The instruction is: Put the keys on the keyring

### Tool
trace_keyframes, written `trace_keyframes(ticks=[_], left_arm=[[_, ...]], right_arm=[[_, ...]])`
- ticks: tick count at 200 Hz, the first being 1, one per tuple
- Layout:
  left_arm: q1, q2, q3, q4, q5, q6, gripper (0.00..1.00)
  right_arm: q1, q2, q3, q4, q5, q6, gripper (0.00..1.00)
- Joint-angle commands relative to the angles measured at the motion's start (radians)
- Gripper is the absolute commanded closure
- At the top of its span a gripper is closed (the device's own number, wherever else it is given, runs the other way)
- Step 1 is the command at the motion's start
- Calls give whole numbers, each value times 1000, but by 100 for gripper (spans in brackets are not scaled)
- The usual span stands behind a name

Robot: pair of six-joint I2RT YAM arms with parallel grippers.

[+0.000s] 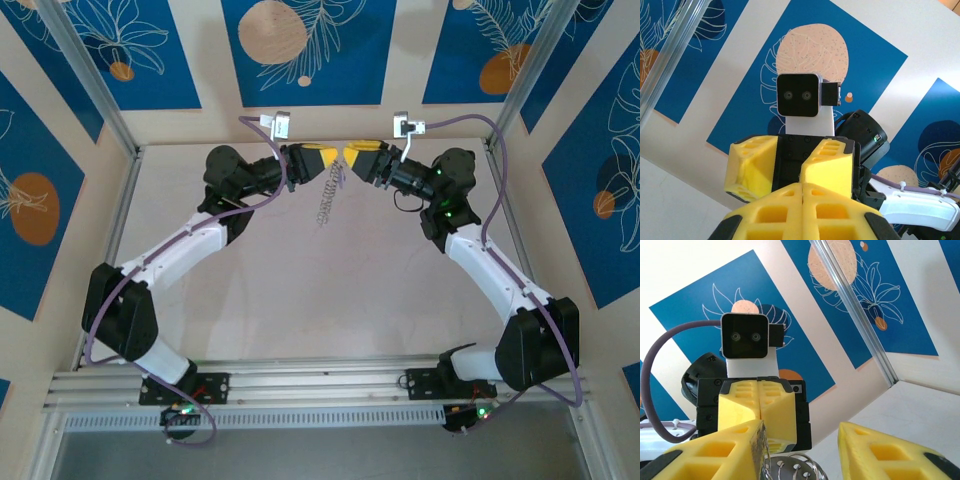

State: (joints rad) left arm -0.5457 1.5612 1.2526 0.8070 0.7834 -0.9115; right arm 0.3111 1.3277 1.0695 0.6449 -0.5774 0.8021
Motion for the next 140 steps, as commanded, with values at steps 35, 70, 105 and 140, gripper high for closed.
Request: trace_keyframes(ticks=[35,70,105,140], left_arm=[[-10,7,5,75,-10,-10,100],[-9,8,5,78,-10,-13,100],[-10,6,5,78,-12,-12,100],[-9,7,7,79,-15,-14,100]], right_arm=[[-9,-4,-26,7,-11,10,55],[-7,11,-28,48,-36,34,50],[-13,19,-36,135,-85,74,48],[-15,30,-23,180,-135,103,49]])
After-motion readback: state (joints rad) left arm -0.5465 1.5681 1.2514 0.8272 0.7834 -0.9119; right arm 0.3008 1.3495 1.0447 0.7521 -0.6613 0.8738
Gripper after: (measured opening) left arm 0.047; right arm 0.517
